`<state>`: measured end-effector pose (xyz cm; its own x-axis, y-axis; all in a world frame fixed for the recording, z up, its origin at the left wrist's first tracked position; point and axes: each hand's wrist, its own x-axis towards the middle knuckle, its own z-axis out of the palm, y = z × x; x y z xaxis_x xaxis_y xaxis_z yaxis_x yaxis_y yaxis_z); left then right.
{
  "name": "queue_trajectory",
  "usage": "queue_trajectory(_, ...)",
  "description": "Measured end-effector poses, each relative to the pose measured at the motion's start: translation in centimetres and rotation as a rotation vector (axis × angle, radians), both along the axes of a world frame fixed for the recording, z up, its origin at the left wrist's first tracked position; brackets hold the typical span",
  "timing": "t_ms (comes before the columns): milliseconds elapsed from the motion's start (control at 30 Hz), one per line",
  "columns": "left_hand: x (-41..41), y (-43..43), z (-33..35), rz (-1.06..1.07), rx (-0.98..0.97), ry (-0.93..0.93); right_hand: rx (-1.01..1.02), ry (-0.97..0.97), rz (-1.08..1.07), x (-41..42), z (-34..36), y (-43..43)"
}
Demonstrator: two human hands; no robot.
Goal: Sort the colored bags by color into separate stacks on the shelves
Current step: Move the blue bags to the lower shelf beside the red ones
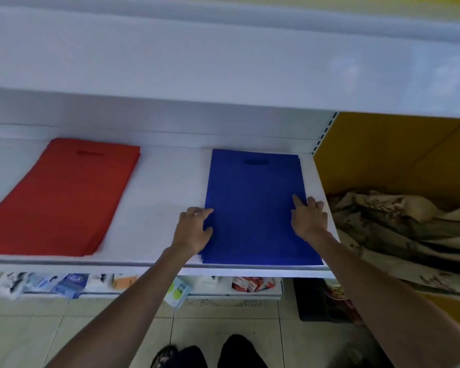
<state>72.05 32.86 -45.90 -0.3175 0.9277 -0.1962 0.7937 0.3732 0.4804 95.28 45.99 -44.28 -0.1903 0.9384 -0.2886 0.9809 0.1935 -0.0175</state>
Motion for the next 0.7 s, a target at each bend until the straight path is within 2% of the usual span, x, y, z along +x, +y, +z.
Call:
queue_trajectory(100, 0.1, -0.1, 0.4, -0.007, 0.023, -0.076, 0.059, 0.057, -0.008, -0.4, 0.4, -0.1)
queue_trajectory(200, 0.0, -1.1, 1.8, 0.063, 0.114, -0.093, 0.166, 0.256, 0.100, -1.5, 2.0, -1.4)
queue_trajectory(367, -2.6, -6.9, 6.3, 0.356, 0.267, -0.158, 0.132, 0.520, 0.348, -8.9, 6.5, -4.4)
queue_trajectory(567, -11.5, -17.8, 13.9, 0.613, 0.394, 0.003, 0.015, 0.703, 0.602, -21.9, 12.5, -13.4)
queue_trajectory(700, -17.8, -26.0, 18.7, 0.726, 0.464, 0.064, -0.027, 0.732, 0.804, -30.1, 16.5, -21.7)
